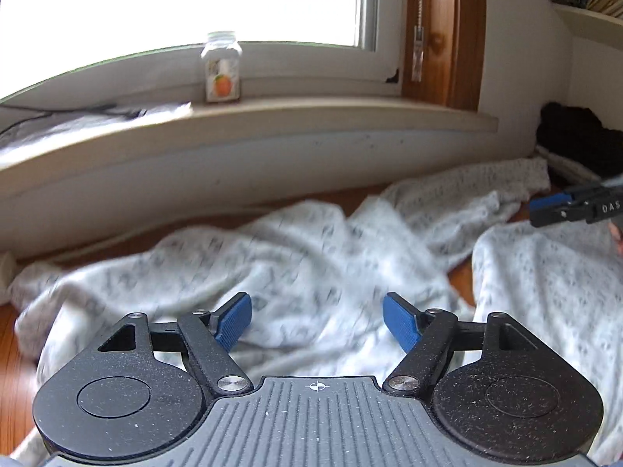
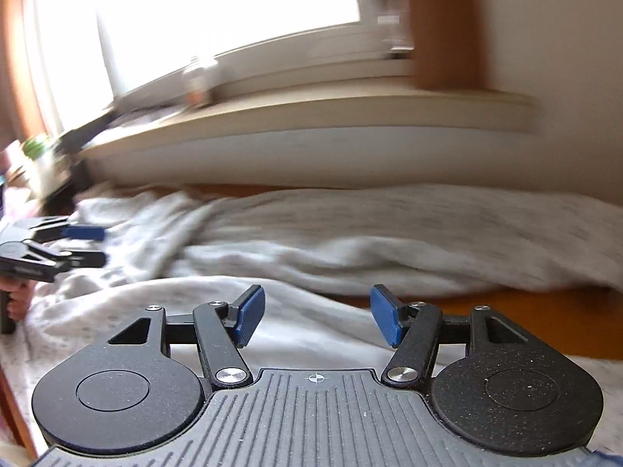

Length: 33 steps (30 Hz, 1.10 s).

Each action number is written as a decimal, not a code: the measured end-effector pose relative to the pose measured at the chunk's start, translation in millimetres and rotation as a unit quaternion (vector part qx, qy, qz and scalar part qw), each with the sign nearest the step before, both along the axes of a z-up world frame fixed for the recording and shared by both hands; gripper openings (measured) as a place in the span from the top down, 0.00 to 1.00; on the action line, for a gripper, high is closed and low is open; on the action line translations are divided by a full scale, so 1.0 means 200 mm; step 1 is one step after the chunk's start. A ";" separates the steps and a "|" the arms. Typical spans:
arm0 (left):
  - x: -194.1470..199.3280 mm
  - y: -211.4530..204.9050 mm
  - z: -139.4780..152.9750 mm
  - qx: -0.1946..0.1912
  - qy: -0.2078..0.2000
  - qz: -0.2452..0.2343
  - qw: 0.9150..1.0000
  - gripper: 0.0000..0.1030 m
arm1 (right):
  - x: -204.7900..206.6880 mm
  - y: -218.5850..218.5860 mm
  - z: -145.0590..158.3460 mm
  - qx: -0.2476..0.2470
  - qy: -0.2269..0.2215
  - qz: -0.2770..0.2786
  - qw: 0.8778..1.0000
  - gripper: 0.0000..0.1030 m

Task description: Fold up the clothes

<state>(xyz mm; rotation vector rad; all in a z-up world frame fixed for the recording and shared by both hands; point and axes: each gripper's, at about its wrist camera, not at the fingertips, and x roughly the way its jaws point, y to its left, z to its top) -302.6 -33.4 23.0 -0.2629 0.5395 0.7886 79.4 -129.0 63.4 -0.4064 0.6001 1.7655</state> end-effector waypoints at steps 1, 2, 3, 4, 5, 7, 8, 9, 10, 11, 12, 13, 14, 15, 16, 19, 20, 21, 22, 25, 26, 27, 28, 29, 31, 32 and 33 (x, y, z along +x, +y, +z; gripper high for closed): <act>-0.02 -0.01 -0.01 -0.003 -0.001 0.003 1.000 0.25 | -0.07 0.01 0.01 0.005 -0.004 0.013 1.000 0.41; -0.04 -0.02 0.00 -0.002 -0.006 0.007 1.000 0.25 | -0.14 0.03 0.03 0.001 -0.006 0.027 1.000 0.41; -0.06 -0.02 0.01 -0.001 -0.011 0.010 1.000 0.25 | -0.21 0.05 0.04 0.000 -0.003 0.045 0.999 0.41; -0.08 -0.03 0.01 0.000 -0.016 0.014 1.000 0.25 | -0.28 0.06 0.03 0.002 -0.006 0.061 0.998 0.41; -0.11 -0.04 0.02 0.003 -0.021 0.018 1.000 0.25 | -0.35 0.07 0.03 0.003 -0.010 0.077 0.997 0.41; -0.18 -0.06 0.06 0.007 -0.030 0.028 0.999 0.25 | -0.47 0.09 0.01 0.000 -0.022 0.102 0.995 0.41; -0.22 -0.07 0.08 0.010 -0.034 0.033 0.999 0.25 | -0.52 0.09 -0.02 -0.004 -0.031 0.111 0.993 0.41; -0.27 -0.08 0.10 0.012 -0.039 0.038 0.998 0.25 | -0.57 0.09 -0.04 -0.008 -0.040 0.120 0.992 0.41; -0.31 -0.09 0.12 0.016 -0.041 0.045 0.998 0.25 | -0.59 0.09 -0.06 -0.007 -0.047 0.120 0.992 0.41; -0.36 -0.09 0.14 0.021 -0.041 0.052 0.998 0.25 | -0.61 0.09 -0.08 -0.006 -0.053 0.120 0.991 0.41; -0.42 -0.08 0.16 0.023 -0.043 0.063 0.997 0.25 | -0.61 0.09 -0.08 -0.006 -0.054 0.117 0.992 0.41; -0.48 -0.07 0.18 0.026 -0.045 0.073 0.996 0.25 | -0.61 0.09 -0.07 -0.007 -0.054 0.114 0.992 0.39; -0.54 -0.06 0.20 0.026 -0.047 0.084 0.995 0.25 | -0.61 0.09 -0.07 -0.007 -0.055 0.111 0.992 0.39; -0.60 -0.04 0.21 0.024 -0.047 0.096 0.994 0.25 | -0.60 0.10 -0.08 -0.008 -0.054 0.109 0.993 0.37; -0.66 -0.02 0.22 0.023 -0.046 0.108 0.993 0.25 | -0.60 0.09 -0.08 -0.008 -0.057 0.109 0.992 0.36; -0.83 0.03 0.22 0.016 -0.038 0.139 0.989 0.32 | -0.62 0.09 -0.09 -0.007 -0.071 0.108 0.992 0.33; -0.88 0.03 0.21 0.010 -0.039 0.145 0.989 0.35 | -0.62 0.09 -0.09 -0.005 -0.077 0.106 0.991 0.33; -0.93 0.03 0.20 0.004 -0.040 0.151 0.988 0.37 | -0.63 0.09 -0.09 -0.002 -0.082 0.105 0.991 0.33; -0.97 0.04 0.19 -0.002 -0.040 0.158 0.987 0.43 | -0.64 0.08 -0.09 0.008 -0.093 0.101 0.990 0.33; -1.07 0.01 0.15 -0.016 -0.037 0.162 0.986 0.51 | -0.68 0.07 -0.02 0.038 -0.107 0.104 0.988 0.33; -1.08 0.00 0.14 -0.022 -0.035 0.160 0.986 0.55 | -0.71 0.08 0.01 0.046 -0.098 0.108 0.988 0.33; -1.09 -0.01 0.12 -0.027 -0.033 0.158 0.987 0.57 | -0.76 0.10 0.03 0.053 -0.097 0.116 0.987 0.33; -1.10 -0.02 0.11 -0.033 -0.032 0.153 0.987 0.57 | -0.82 0.13 0.06 0.061 -0.095 0.125 0.986 0.33; -1.10 -0.04 0.10 -0.036 -0.031 0.149 0.988 0.57 | -0.87 0.15 0.08 0.068 -0.094 0.133 0.984 0.33; -1.09 -0.06 0.10 -0.038 -0.026 0.139 0.989 0.58 | -1.01 0.23 0.10 0.071 -0.081 0.158 0.981 0.33; -1.08 -0.07 0.09 -0.040 -0.024 0.133 0.990 0.58 | -1.09 0.29 0.10 0.061 -0.068 0.173 0.981 0.34; -1.07 -0.09 0.09 -0.041 -0.021 0.127 0.991 0.58 | -1.16 0.34 0.10 0.052 -0.054 0.188 0.979 0.38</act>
